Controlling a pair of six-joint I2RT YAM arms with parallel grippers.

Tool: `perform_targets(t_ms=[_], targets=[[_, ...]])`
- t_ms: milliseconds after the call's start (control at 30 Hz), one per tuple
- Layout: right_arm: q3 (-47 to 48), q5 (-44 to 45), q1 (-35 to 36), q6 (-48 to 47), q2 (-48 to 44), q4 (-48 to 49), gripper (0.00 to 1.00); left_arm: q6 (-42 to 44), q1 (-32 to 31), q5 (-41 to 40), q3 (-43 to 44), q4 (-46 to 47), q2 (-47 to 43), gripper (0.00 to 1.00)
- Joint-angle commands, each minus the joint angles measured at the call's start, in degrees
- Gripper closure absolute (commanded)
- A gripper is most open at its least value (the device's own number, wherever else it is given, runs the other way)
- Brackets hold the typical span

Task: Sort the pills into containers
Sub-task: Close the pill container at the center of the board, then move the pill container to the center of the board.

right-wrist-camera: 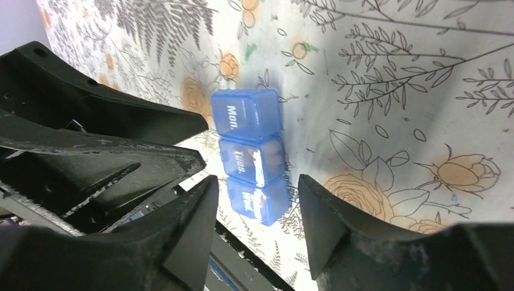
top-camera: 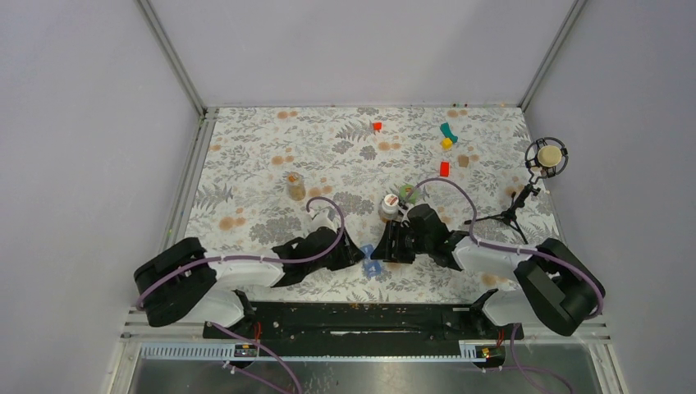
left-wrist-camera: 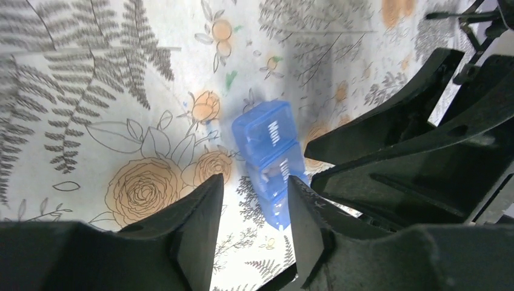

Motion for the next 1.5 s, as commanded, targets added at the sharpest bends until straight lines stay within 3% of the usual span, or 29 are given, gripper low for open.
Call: perform_targets(t_ms=[0,167,400,567,767,967,1467], targets=[[4.7,4.6,0.5,-2.0,-5.3,-7.8,0.38,3.9,1.4,-5.3,4.3,-5.0,-5.4,0.53],[5.7,7.9,0.8,-4.2,-9.5,-12.7,0.30,6.6,4.0,-7.5,4.7,-8.5,-11.3,0.48],[9.2,13.7,4.0,-8.9,-11.4,-19.4,0.29,11.8,4.9,-15.2,5.5,-16.0,-21.5,0.32],[15.3,25.0,9.3,-12.0,-7.3,-26.3,0.24,14.5,4.9,-19.2,3.8,-20.7,-29.3,0.02],[22.6,32.3,14.9,-14.7,0.8,-29.5,0.12,13.7,4.9,-20.8,-0.5,-23.3,-38.3,0.02],[27.5,32.4,17.1,-16.4,9.9,-29.9,0.11,10.5,4.8,-20.9,-4.6,-24.8,-43.4,0.02],[32.4,34.9,18.5,-16.0,18.7,-30.0,0.30,6.9,4.9,-16.1,-9.4,-20.7,-42.2,0.02]])
